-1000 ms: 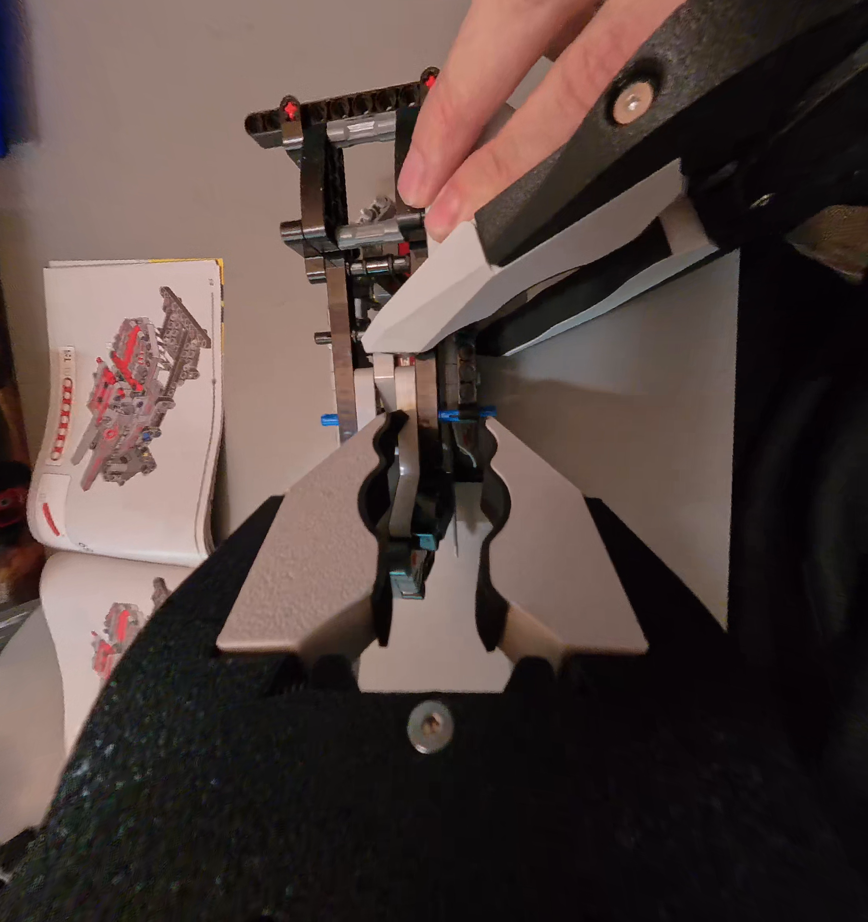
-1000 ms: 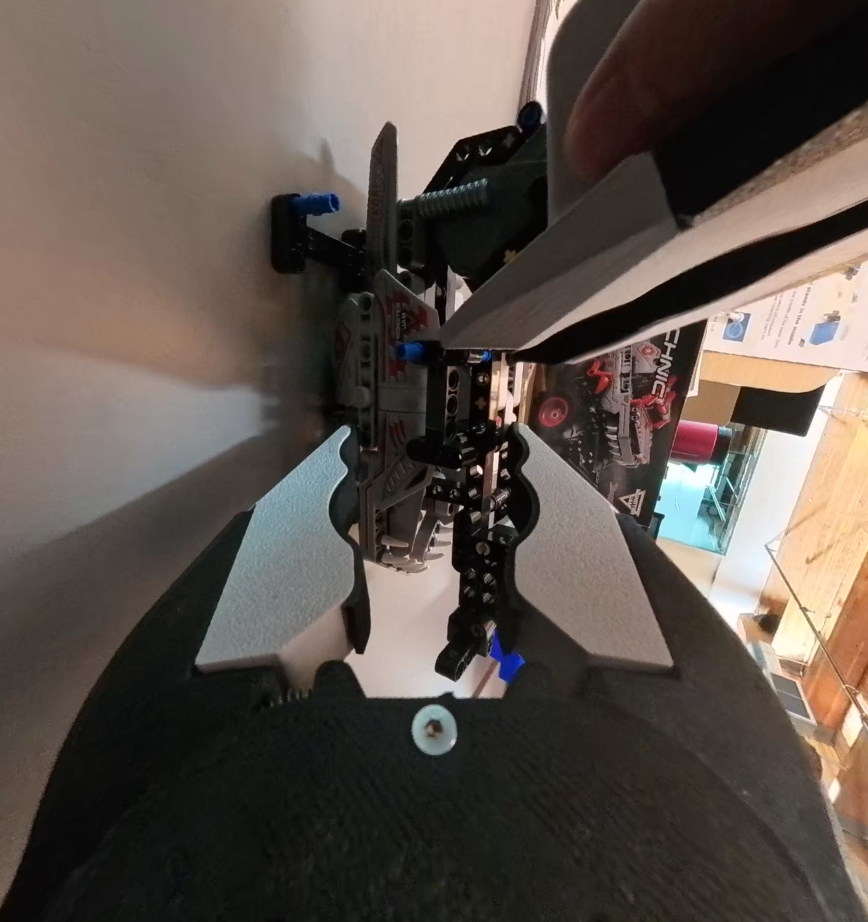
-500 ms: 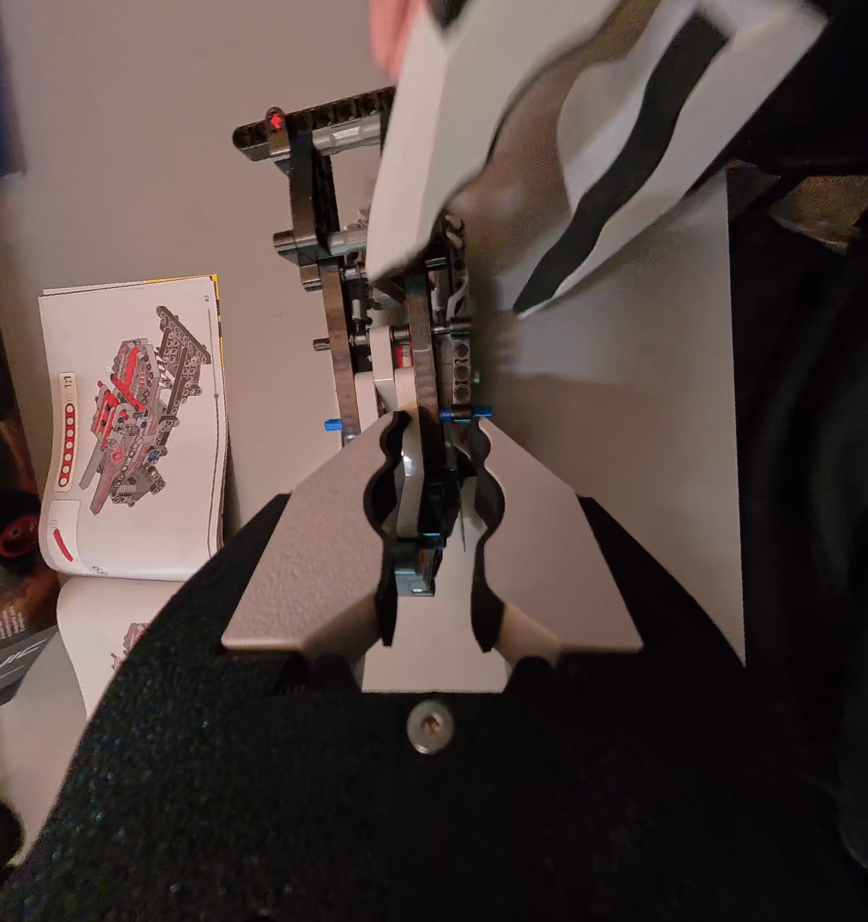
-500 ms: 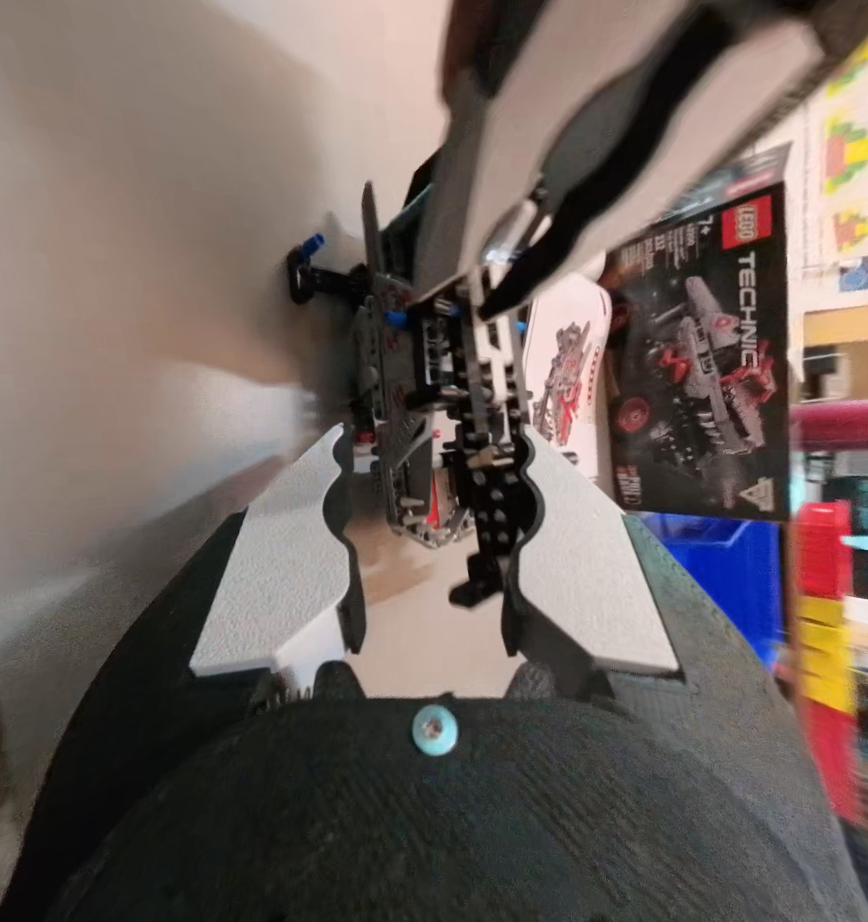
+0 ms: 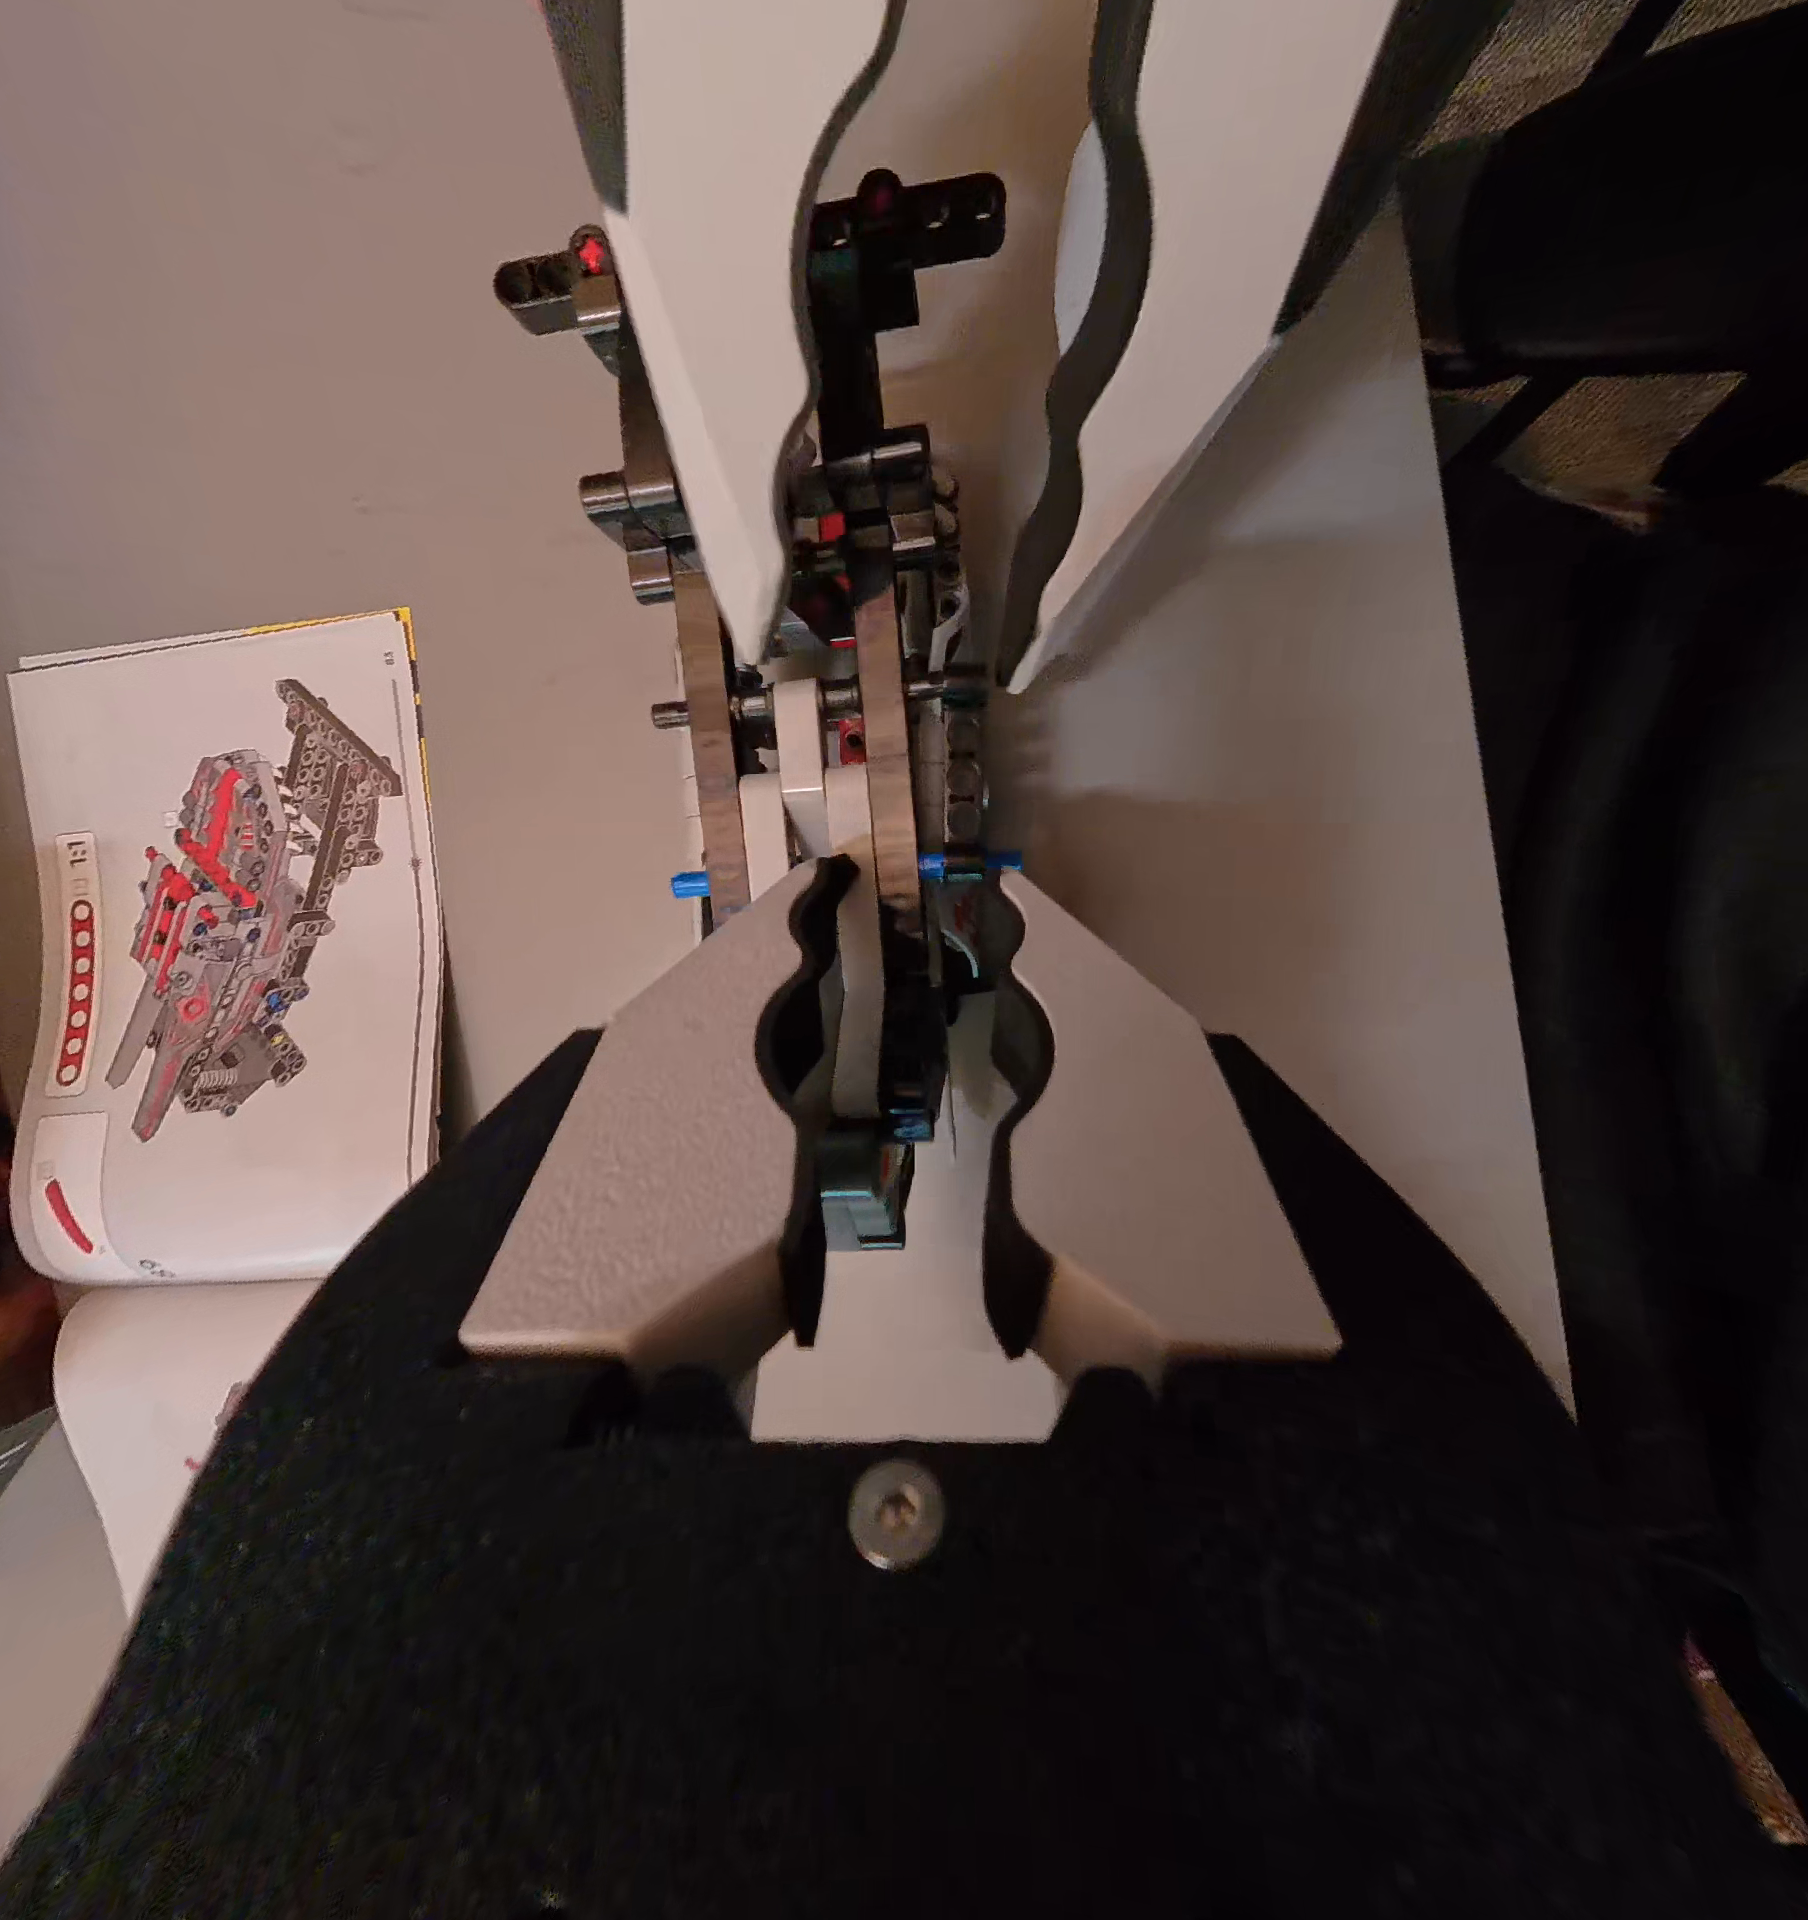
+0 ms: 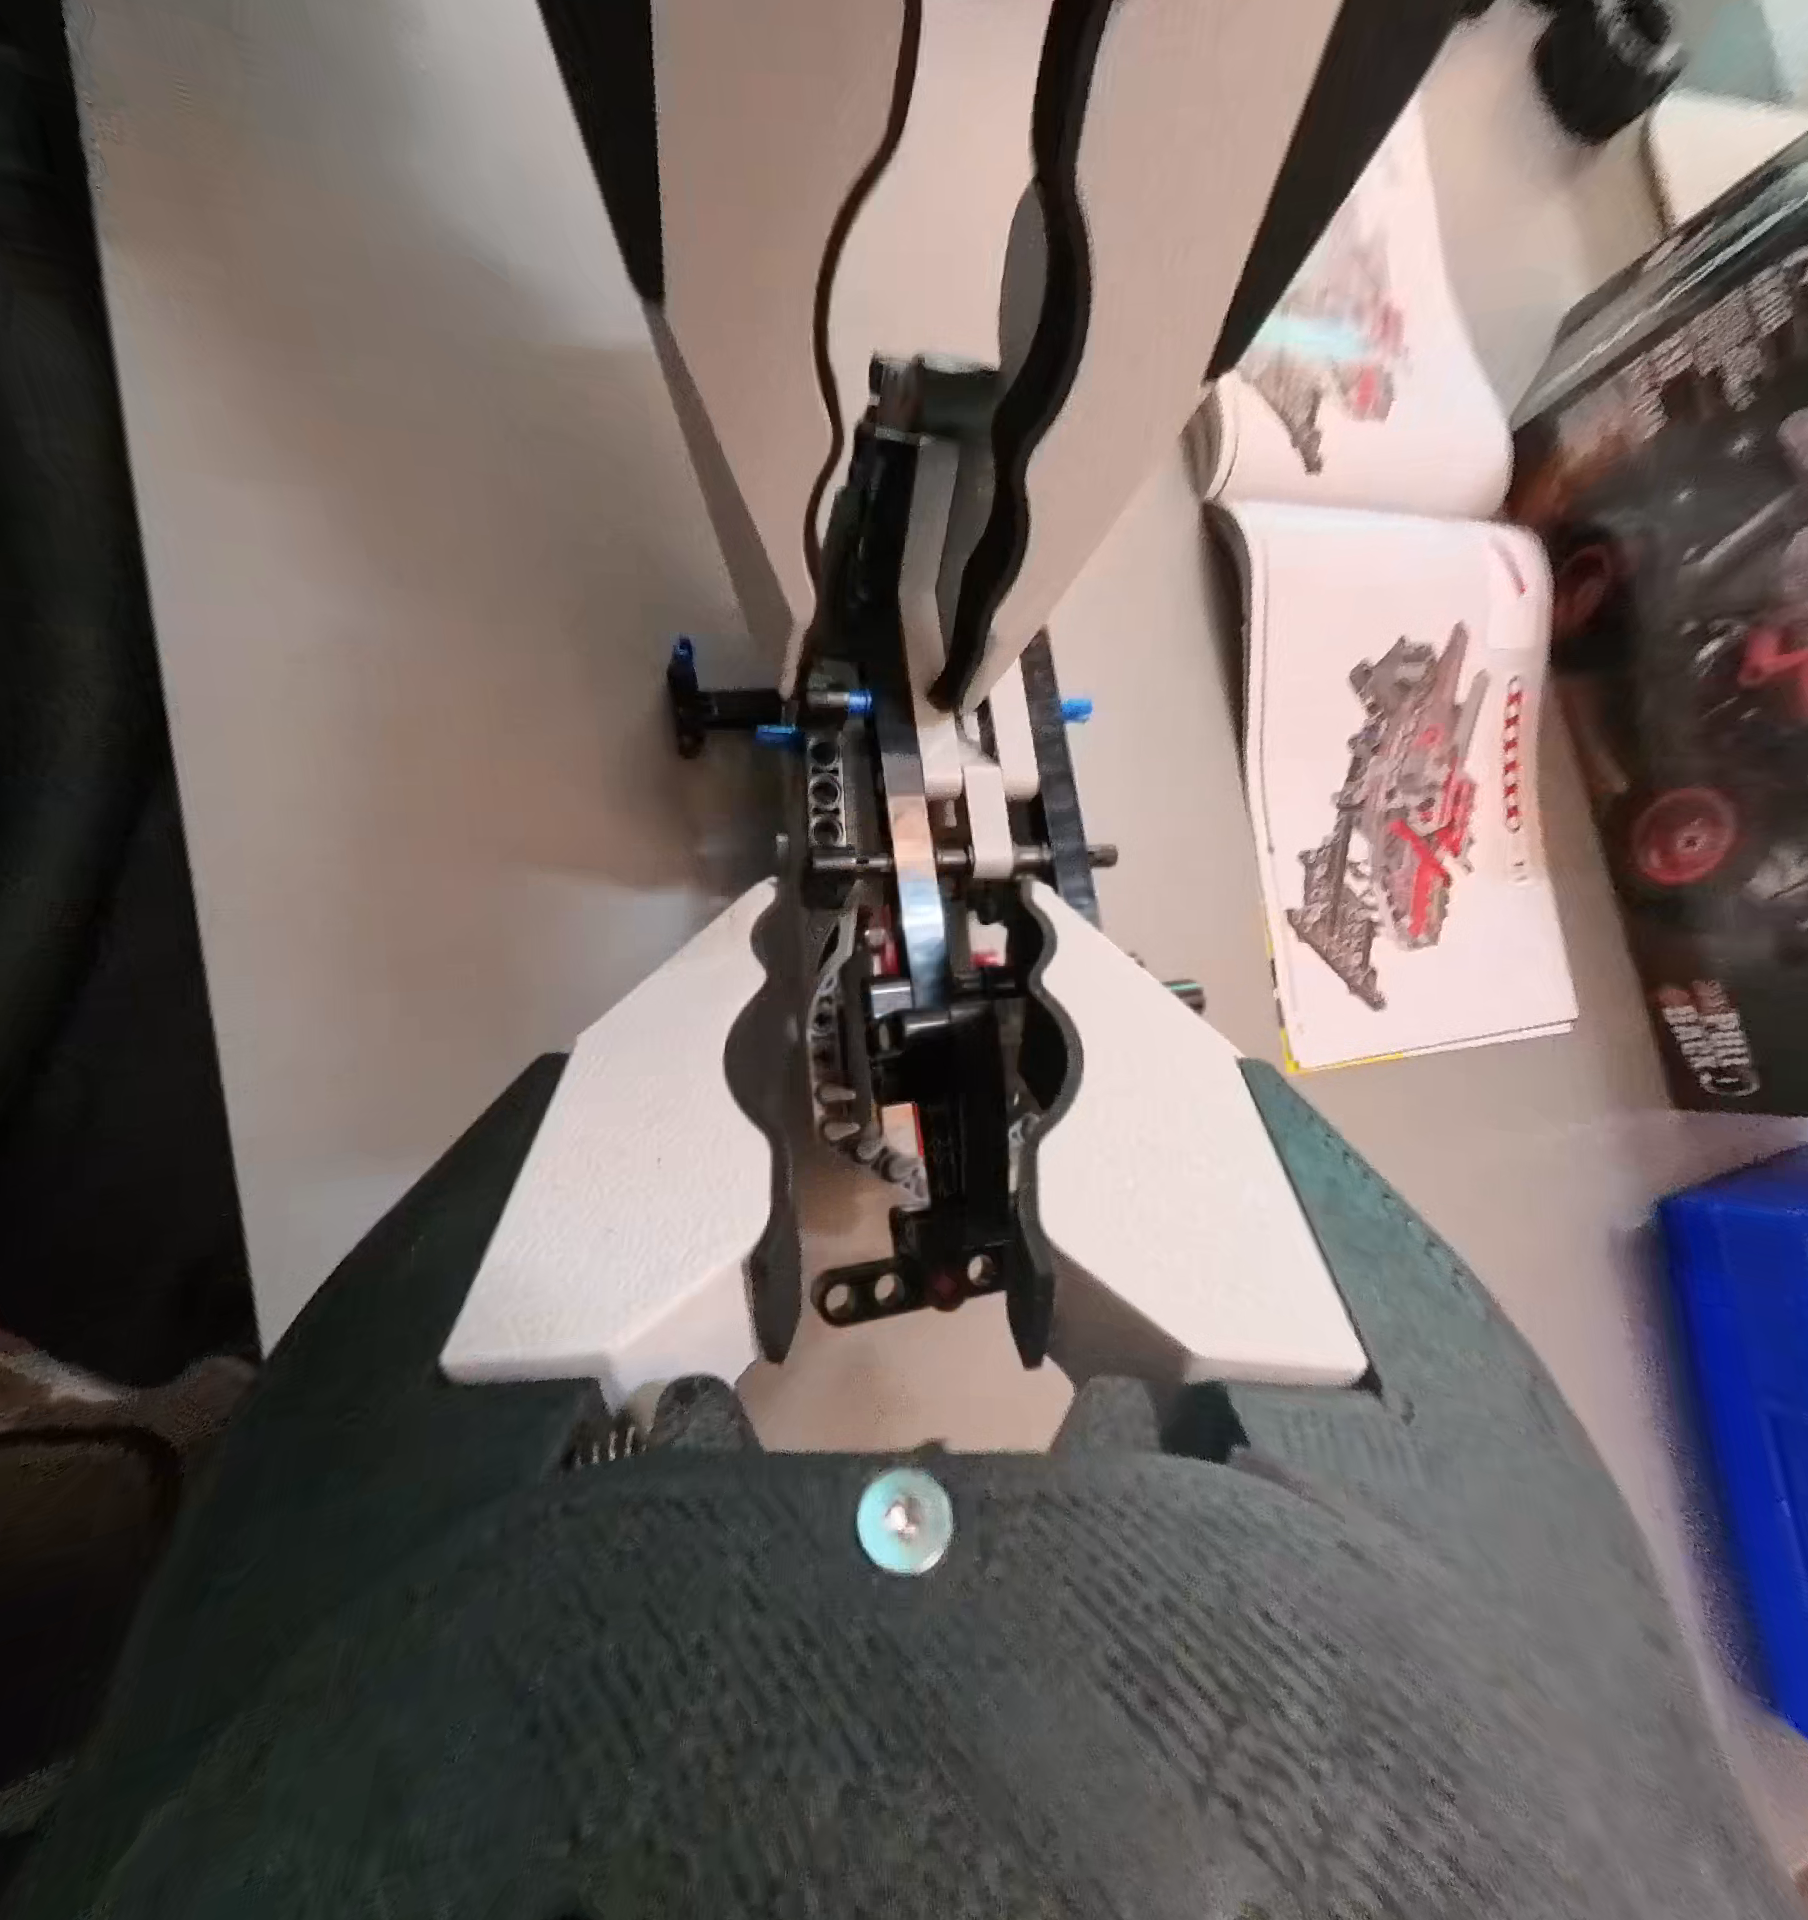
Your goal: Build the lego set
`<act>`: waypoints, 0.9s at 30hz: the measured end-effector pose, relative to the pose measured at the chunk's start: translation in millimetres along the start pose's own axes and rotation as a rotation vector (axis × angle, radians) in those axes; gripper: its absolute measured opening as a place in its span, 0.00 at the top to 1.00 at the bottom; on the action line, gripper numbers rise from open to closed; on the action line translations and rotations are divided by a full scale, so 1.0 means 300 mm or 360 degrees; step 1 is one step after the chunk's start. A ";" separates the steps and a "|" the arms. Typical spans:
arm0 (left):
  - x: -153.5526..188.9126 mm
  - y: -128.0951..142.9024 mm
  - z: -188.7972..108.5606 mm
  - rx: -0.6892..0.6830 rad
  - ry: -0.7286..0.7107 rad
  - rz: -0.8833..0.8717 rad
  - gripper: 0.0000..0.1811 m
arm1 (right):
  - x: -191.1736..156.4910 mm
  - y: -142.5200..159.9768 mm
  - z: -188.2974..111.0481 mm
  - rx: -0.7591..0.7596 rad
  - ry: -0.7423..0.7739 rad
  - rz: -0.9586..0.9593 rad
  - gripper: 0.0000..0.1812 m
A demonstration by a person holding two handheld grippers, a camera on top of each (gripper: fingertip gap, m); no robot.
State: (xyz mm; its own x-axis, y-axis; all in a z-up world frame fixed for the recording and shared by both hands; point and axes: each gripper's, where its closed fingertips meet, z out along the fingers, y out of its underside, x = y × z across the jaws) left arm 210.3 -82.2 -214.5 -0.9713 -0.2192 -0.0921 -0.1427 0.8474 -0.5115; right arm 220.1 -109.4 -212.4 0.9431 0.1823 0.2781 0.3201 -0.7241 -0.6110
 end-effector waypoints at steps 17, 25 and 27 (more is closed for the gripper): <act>-0.003 0.013 -0.012 0.0092 0.0135 -0.0006 0.86 | 0.000 -0.052 -0.009 -0.0066 -0.0138 0.0363 0.88; -0.006 0.018 -0.017 0.0124 0.0220 -0.0030 0.86 | -0.017 -0.027 0.003 -0.0358 -0.0256 0.0356 0.86; -0.007 0.011 -0.018 0.0131 0.0231 -0.0032 0.87 | -0.013 -0.007 0.009 -0.0435 -0.0304 0.0361 0.84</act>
State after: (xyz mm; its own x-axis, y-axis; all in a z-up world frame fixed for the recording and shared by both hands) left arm 210.7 -76.2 -211.3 -0.9865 -0.1585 0.0404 -0.1523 0.7998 -0.5806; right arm 216.2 -106.8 -214.1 0.9951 0.0990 0.0005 0.0903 -0.9057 -0.4142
